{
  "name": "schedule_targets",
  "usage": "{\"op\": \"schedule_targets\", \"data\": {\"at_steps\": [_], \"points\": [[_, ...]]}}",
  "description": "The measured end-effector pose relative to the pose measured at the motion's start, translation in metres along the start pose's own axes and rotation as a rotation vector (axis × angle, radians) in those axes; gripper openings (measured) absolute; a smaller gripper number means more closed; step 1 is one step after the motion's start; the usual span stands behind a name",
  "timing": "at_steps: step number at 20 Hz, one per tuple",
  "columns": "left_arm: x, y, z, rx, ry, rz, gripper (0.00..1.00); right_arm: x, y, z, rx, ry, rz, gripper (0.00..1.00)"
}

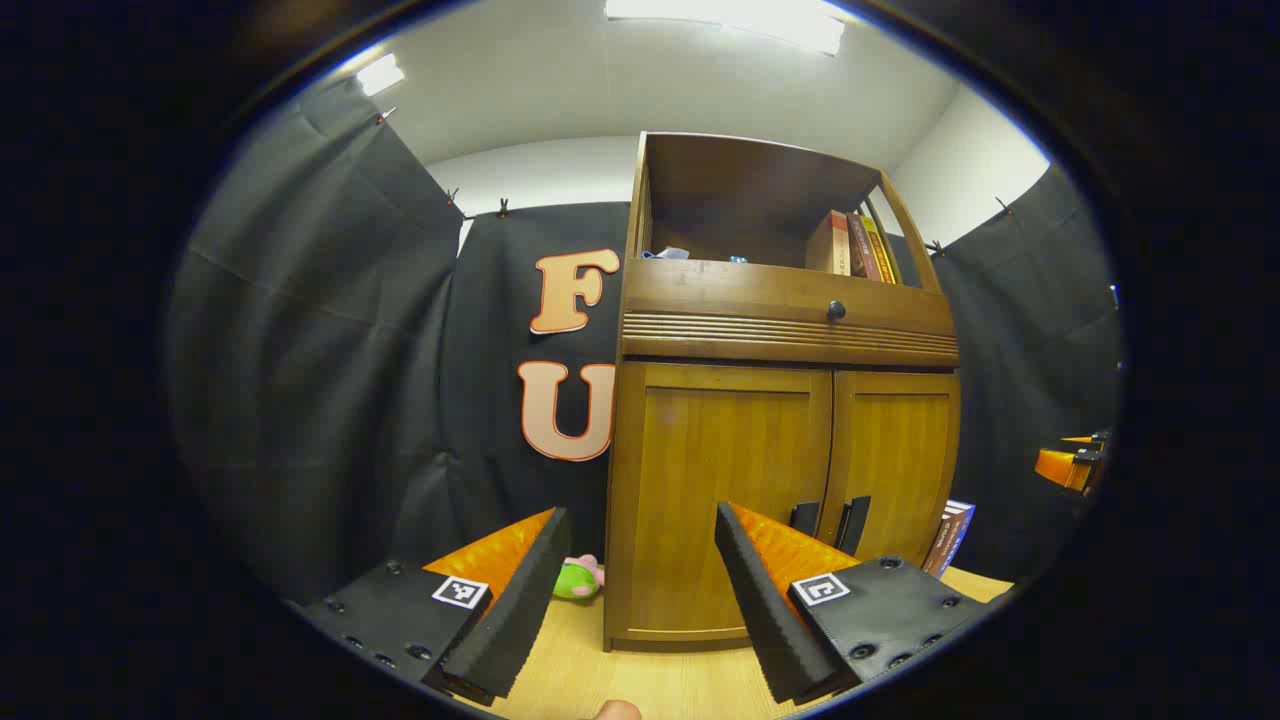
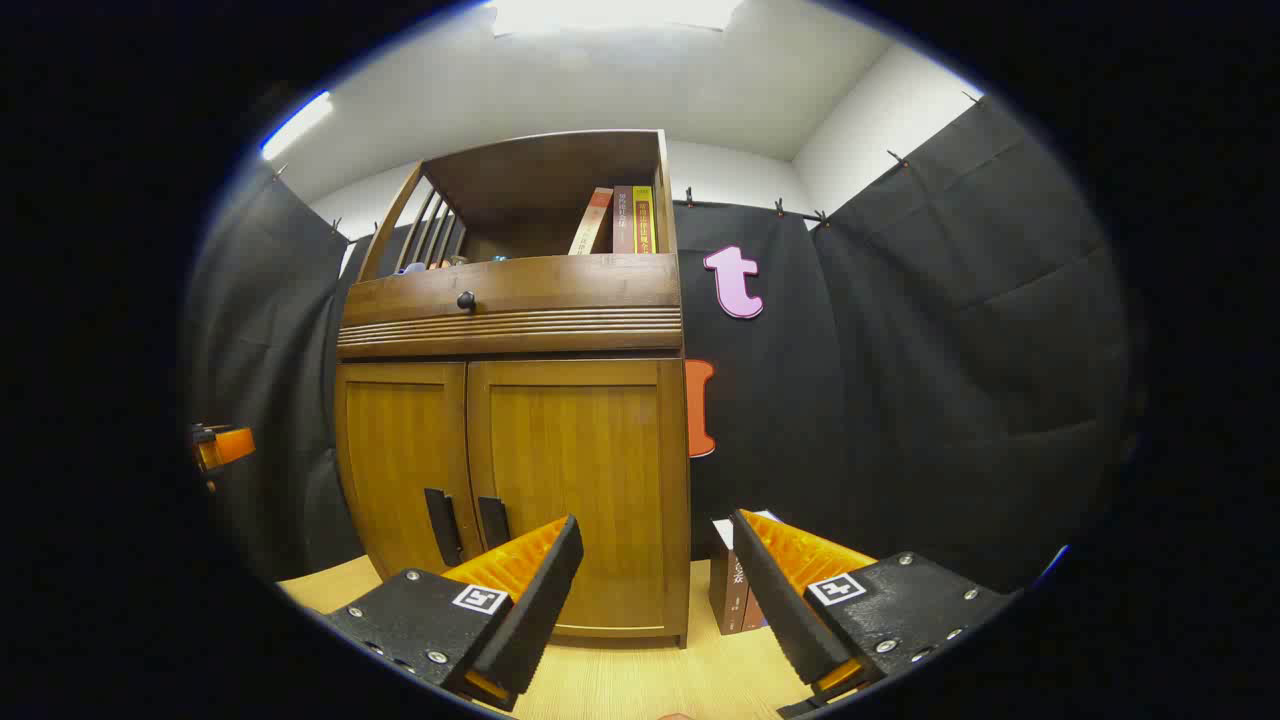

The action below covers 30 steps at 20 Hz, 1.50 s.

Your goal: Open the right door of the double-door shoe cabinet with the right hand, and open the left door with the left hand.

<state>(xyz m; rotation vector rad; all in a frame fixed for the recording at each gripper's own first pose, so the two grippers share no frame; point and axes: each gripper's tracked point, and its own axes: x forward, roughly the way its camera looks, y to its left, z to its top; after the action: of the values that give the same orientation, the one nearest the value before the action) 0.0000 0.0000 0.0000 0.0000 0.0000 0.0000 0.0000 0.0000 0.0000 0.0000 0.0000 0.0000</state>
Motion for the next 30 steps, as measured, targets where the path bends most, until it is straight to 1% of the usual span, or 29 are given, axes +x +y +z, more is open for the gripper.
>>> {"op": "schedule_targets", "data": {"at_steps": [5, 9, 10, 11, 14, 15, 16, 22, 25, 28, 30], "points": [[-0.011, 0.001, 0.022, -0.042, -0.036, -0.021, 0.95, -0.005, 0.005, 0.006, -0.023, -0.014, 0.002, 0.93], [-0.020, 0.005, 0.037, -0.020, -0.064, -0.022, 0.94, -0.009, 0.009, 0.009, -0.055, -0.023, 0.006, 0.94], [-0.021, 0.003, 0.039, -0.017, -0.068, -0.022, 0.94, -0.010, 0.010, 0.011, -0.061, -0.027, 0.006, 1.00], [-0.021, 0.002, 0.040, -0.014, -0.069, -0.022, 0.94, -0.010, 0.011, 0.012, -0.062, -0.031, 0.007, 0.94], [-0.025, 0.000, 0.042, -0.003, -0.072, -0.027, 0.94, -0.014, 0.014, 0.012, -0.048, -0.030, 0.020, 0.94], [-0.024, -0.001, 0.042, -0.002, -0.070, -0.030, 0.94, -0.013, 0.015, 0.011, -0.044, -0.029, 0.019, 1.00], [-0.024, -0.004, 0.041, -0.004, -0.067, -0.036, 0.94, -0.013, 0.014, 0.010, -0.044, -0.028, 0.016, 0.94], [-0.023, -0.002, 0.037, -0.011, -0.051, -0.038, 0.94, -0.012, 0.017, 0.003, -0.046, -0.017, 0.012, 0.94], [-0.024, -0.001, 0.036, -0.016, -0.049, -0.043, 0.94, -0.006, 0.029, -0.008, -0.027, 0.000, 0.023, 0.94], [-0.025, 0.002, 0.036, -0.004, -0.047, -0.039, 0.94, 0.004, 0.057, -0.023, 0.012, 0.023, 0.073, 0.94], [-0.028, 0.005, 0.037, 0.001, -0.050, -0.032, 0.94, 0.012, 0.073, -0.030, 0.021, 0.027, 0.091, 0.94]]}}
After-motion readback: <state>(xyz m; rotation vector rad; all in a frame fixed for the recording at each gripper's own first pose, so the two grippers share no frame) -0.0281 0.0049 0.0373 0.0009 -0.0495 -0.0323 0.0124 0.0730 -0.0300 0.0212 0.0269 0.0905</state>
